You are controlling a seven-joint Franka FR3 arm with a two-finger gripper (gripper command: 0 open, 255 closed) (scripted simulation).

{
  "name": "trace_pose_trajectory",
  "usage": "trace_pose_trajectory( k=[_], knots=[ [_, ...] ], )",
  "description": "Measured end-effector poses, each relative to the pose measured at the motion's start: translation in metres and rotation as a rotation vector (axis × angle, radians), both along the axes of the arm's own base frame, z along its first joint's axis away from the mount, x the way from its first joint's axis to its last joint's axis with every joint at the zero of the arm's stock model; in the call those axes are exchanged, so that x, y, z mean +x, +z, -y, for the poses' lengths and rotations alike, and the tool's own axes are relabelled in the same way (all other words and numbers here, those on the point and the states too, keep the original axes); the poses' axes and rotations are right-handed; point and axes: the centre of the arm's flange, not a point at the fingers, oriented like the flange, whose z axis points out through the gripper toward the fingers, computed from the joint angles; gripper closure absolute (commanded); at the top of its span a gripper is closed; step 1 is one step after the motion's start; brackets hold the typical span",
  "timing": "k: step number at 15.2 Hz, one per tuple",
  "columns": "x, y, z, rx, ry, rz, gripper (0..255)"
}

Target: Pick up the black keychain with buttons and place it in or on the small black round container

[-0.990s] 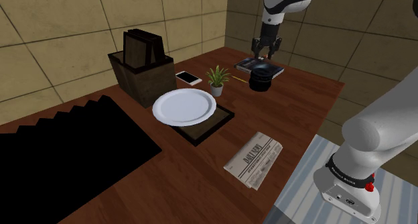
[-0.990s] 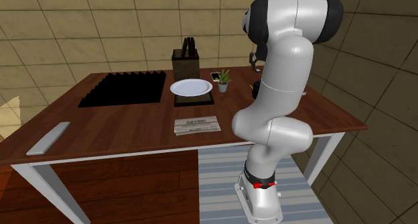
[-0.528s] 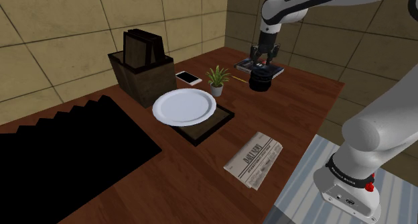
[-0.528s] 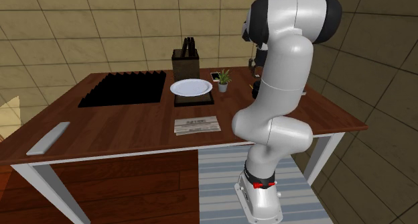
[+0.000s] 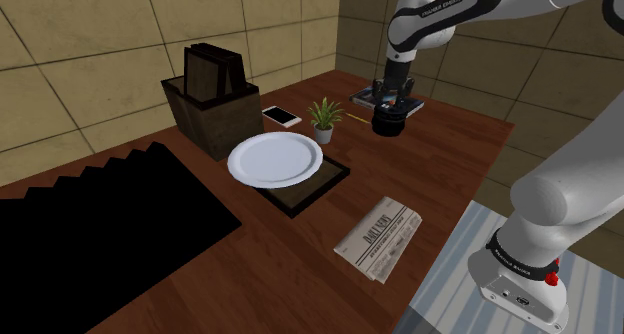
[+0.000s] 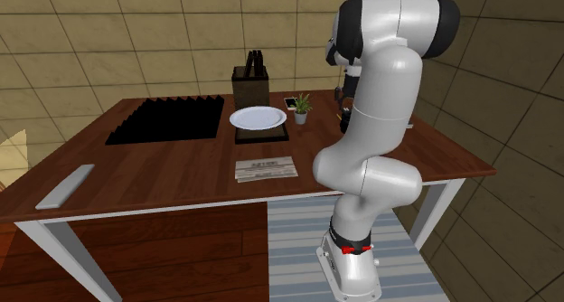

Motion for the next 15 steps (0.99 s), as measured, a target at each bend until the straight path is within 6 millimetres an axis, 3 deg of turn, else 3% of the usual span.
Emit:
trace_pose_trajectory(
  k=[5,6,12,15],
  knots=[
    [0.000,-0.001,0.000,0.000,0.000,0.000,255],
    [0.000,-0.001,0.000,0.000,0.000,0.000,0],
    [0.000,-0.001,0.000,0.000,0.000,0.000,0],
    [0.001,0.024,-0.002,-0.001,0.000,0.002,0]
  ],
)
